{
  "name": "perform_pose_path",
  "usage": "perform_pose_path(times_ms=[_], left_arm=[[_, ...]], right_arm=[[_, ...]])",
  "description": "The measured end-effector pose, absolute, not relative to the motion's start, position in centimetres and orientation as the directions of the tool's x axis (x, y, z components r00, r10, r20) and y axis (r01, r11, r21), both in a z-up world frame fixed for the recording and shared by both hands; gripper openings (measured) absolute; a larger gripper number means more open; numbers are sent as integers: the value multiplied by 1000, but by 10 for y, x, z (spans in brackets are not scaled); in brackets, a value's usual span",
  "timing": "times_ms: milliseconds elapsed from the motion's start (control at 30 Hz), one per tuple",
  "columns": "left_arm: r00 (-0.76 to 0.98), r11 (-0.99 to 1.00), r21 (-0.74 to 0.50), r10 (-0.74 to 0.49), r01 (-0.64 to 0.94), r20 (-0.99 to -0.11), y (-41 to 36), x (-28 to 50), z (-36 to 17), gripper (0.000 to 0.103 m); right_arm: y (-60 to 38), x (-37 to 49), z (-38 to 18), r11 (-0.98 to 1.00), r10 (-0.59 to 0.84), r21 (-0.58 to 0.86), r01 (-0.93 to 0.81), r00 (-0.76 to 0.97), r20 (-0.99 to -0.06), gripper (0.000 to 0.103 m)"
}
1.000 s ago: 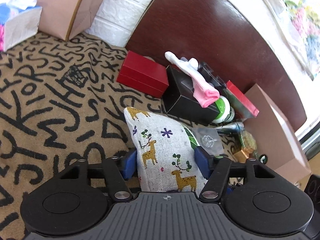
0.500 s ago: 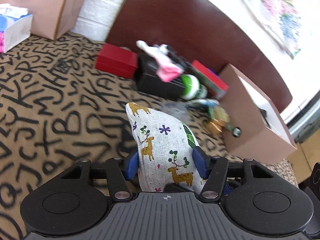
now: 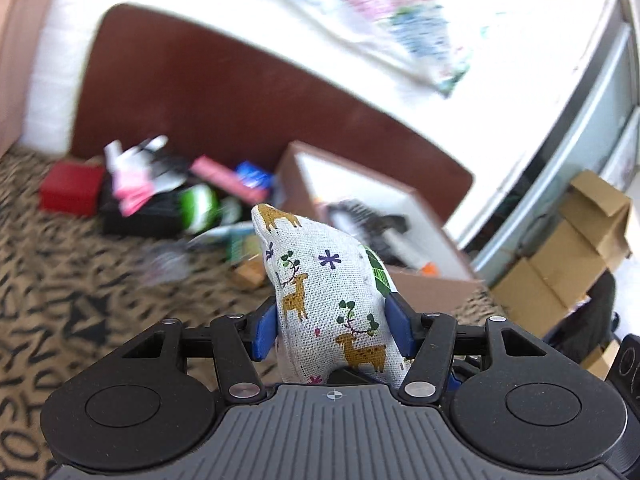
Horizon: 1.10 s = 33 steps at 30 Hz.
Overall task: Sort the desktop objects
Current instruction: 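Lift the floral pouch with the left gripper and carry it over the box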
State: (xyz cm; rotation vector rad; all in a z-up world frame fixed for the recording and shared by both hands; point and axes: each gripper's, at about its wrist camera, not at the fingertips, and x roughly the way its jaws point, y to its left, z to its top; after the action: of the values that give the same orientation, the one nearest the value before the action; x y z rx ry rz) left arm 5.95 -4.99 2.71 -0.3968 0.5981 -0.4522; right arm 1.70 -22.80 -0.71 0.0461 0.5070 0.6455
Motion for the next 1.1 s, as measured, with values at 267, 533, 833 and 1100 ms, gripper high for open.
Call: perform_pose_path(times_ms=[267, 533, 833, 1100], left_arm=[[741, 797, -459, -570, 392, -356, -100, 97, 79, 59], [758, 790, -424, -583, 443, -294, -134, 161, 114, 59], [756, 787, -450, -579, 421, -305, -138, 245, 96, 59], [737, 796, -462, -572, 391, -361, -142, 301, 61, 61]], right_arm=[[-271, 34, 34, 849, 525, 136, -510, 788, -322, 48], [-295, 92, 74, 887, 460, 72, -457, 854, -242, 48], [-300, 176, 75, 884, 468, 109, -455, 844, -263, 48], [-304, 236, 48, 920, 392, 153, -361, 845, -363, 48]])
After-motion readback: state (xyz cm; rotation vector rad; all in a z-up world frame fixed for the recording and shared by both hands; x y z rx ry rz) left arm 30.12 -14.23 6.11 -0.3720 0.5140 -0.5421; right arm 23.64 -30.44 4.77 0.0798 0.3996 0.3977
